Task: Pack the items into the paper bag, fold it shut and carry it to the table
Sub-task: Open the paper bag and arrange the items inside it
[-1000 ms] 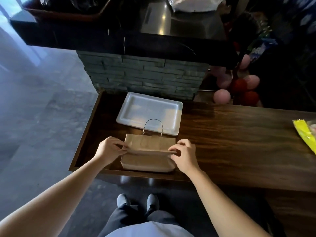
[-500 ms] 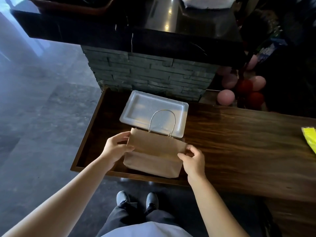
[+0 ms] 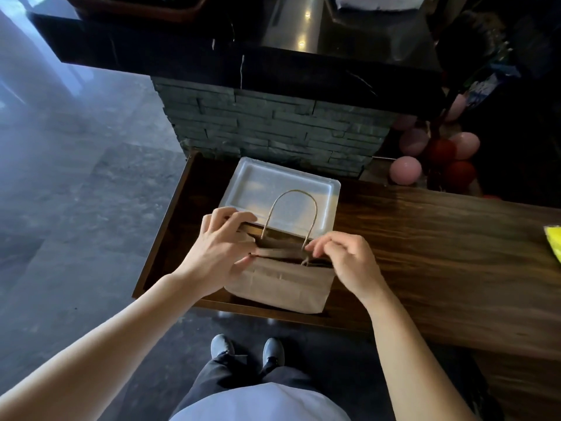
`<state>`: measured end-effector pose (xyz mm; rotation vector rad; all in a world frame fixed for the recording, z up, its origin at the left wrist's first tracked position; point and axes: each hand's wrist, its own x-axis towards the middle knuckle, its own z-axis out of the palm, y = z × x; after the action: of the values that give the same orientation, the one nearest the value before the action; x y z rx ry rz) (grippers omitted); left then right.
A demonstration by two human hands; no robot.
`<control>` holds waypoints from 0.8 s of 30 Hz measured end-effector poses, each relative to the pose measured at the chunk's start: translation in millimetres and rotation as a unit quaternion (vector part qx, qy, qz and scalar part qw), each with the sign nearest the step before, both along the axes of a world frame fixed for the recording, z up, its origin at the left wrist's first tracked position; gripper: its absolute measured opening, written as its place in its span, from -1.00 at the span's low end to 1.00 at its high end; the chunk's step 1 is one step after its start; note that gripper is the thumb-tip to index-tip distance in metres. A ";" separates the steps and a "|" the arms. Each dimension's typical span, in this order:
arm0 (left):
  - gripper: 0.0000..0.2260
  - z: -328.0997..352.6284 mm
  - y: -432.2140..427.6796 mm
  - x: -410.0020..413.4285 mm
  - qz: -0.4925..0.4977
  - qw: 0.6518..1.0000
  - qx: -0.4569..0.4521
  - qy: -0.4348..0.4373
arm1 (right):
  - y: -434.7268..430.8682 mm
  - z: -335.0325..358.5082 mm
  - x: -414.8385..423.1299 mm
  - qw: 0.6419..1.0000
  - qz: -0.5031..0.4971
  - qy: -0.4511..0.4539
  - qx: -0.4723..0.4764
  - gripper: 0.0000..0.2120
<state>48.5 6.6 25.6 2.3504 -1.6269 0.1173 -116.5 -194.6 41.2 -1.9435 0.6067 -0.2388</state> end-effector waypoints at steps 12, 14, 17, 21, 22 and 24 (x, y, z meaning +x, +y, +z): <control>-0.55 23.4 -12.3 -10.7 -0.161 0.963 0.216 -0.009 | 26.4 74.6 33.1 0.943 0.172 0.117 -0.259 -0.77; -0.55 21.7 -17.4 -14.9 -0.161 0.954 0.253 -0.011 | 36.3 75.4 43.4 0.939 0.239 0.151 -0.197 -0.74; -0.44 19.0 -21.3 -21.1 -0.167 0.947 0.276 0.003 | 44.8 53.8 61.9 0.898 0.303 0.269 -0.172 -0.67; -0.41 15.8 -21.8 -26.7 -0.159 0.949 0.272 0.025 | 41.0 21.8 74.9 0.849 0.333 0.365 -0.185 -0.66; -0.43 14.5 -21.0 -29.3 -0.154 0.950 0.270 0.035 | 38.1 18.4 77.6 0.842 0.336 0.376 -0.190 -0.59; -0.48 11.4 -16.9 -37.0 -0.145 0.947 0.281 0.056 | 31.8 16.0 83.1 0.823 0.356 0.398 -0.194 -0.47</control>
<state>11.5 -10.3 37.1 2.3827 -2.1382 -0.6057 -33.4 -162.8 57.1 -2.5010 0.2992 1.0498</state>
